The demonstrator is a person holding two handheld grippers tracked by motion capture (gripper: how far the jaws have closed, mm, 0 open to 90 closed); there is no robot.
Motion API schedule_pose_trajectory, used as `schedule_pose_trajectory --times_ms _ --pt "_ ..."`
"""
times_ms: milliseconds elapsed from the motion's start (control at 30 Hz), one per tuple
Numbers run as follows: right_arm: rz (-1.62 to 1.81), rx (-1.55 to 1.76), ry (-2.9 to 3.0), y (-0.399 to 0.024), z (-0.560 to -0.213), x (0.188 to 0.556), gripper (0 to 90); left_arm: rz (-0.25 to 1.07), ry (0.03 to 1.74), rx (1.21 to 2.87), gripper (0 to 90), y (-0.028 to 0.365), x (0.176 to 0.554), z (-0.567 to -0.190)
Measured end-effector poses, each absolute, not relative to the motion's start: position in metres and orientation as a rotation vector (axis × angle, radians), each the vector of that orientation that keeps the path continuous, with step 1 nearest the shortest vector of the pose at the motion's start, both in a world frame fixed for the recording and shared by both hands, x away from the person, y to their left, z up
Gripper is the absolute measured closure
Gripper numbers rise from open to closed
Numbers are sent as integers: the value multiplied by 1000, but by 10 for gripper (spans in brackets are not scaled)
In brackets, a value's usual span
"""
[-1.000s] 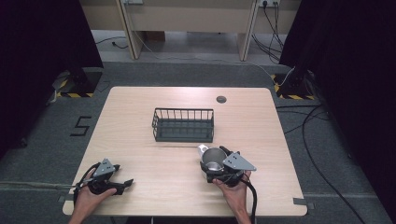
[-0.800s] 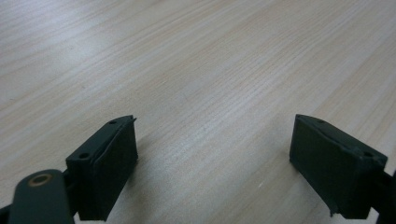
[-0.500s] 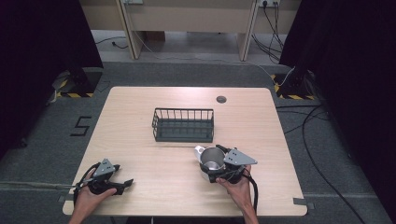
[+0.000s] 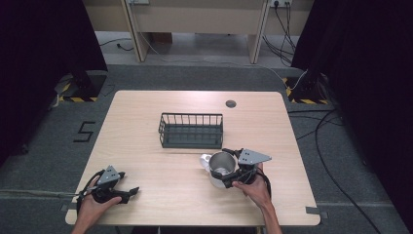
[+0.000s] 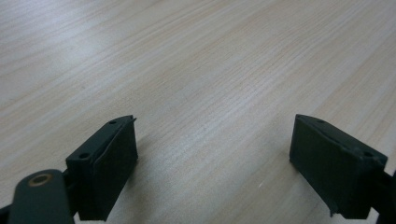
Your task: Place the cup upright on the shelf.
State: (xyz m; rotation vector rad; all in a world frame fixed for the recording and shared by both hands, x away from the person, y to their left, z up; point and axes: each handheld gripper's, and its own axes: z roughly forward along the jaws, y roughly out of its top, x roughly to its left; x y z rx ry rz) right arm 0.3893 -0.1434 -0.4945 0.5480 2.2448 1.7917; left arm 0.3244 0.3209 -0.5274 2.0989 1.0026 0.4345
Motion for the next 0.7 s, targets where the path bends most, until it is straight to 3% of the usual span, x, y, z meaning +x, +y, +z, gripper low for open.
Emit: schedule_pose_trajectory --times_ms 500,567,633,700 --pt "1711 620 2143 -146 -485 373 49 434 1002 2099 143 321 324 -527" --pt "1716 660 2089 -147 -481 367 75 434 1002 2099 143 321 324 -527" --pt "1702 714 2037 -150 -477 361 157 434 1001 2099 143 321 324 -527" --pt "1674 749 2014 -149 -475 355 120 434 1001 2099 143 321 324 -527"
